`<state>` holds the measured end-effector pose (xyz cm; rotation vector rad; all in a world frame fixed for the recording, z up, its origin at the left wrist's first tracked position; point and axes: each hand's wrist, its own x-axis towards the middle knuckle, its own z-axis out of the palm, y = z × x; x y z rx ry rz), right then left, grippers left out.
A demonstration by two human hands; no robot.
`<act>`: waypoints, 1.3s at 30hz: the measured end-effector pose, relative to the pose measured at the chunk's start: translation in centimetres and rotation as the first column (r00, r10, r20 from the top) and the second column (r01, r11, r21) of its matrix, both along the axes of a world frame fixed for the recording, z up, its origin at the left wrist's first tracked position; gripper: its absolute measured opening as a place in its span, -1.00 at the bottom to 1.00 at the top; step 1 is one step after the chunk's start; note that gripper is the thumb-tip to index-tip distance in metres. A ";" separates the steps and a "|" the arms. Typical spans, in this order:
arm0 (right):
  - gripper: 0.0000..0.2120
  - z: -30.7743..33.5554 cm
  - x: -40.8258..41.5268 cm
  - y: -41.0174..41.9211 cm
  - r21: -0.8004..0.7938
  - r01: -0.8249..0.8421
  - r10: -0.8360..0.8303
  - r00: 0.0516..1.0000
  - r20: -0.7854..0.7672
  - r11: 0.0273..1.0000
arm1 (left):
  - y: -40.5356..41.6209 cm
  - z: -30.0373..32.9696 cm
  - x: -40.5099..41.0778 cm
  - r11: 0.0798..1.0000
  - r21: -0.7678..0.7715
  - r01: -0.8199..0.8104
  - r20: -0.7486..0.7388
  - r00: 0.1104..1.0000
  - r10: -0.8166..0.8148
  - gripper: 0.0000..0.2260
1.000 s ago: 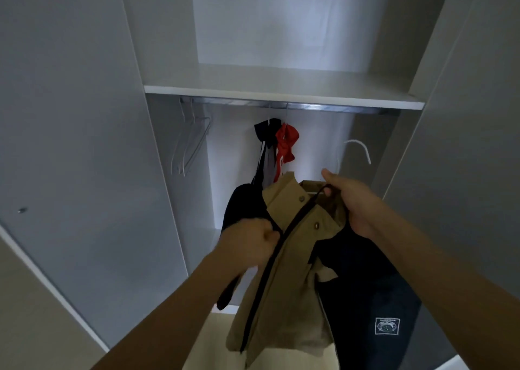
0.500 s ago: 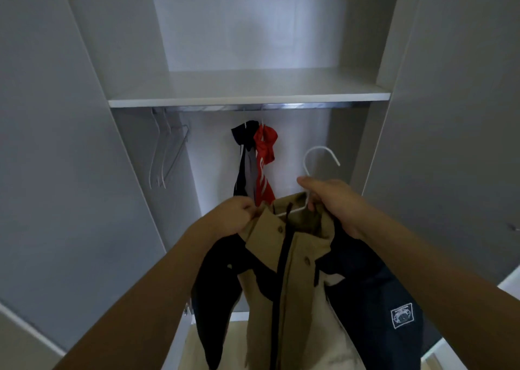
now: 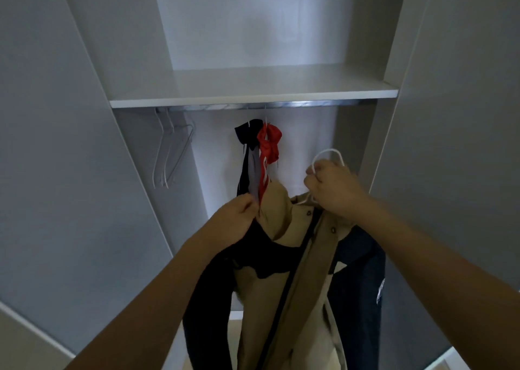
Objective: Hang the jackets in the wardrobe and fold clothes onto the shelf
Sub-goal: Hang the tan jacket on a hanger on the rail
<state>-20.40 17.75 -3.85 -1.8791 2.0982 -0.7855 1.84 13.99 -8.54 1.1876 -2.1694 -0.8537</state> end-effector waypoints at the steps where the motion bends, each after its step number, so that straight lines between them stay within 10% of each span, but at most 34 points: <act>1: -0.73 -0.3 0.3 -0.2 -0.014 -0.002 0.003 0.994 0.109 1.000 | -0.4 -0.3 1.4 0.998 -0.006 0.065 0.117 0.991 -0.064 -0.81; 7: -0.58 -2.6 5.8 -2.9 0.014 -0.096 0.090 0.971 0.222 0.995 | 0.9 -2.0 7.3 0.940 0.339 0.038 0.505 0.836 -0.216 -0.81; 14: -0.59 -2.5 13.9 -6.8 -0.056 -0.210 0.215 0.968 0.126 0.976 | 3.5 -3.5 12.3 0.927 0.310 -0.213 0.229 0.963 0.145 -0.79; 25: -0.60 -3.7 23.2 -13.7 0.215 -0.254 0.275 0.958 -0.075 0.943 | 2.5 -4.3 15.1 0.755 0.442 -0.483 0.035 0.851 0.524 -0.78; 39: -0.66 -6.9 24.9 -24.6 0.368 -0.526 0.278 0.789 0.548 0.767 | -7.4 -4.3 16.7 0.728 0.248 -0.639 0.263 0.768 0.584 -0.79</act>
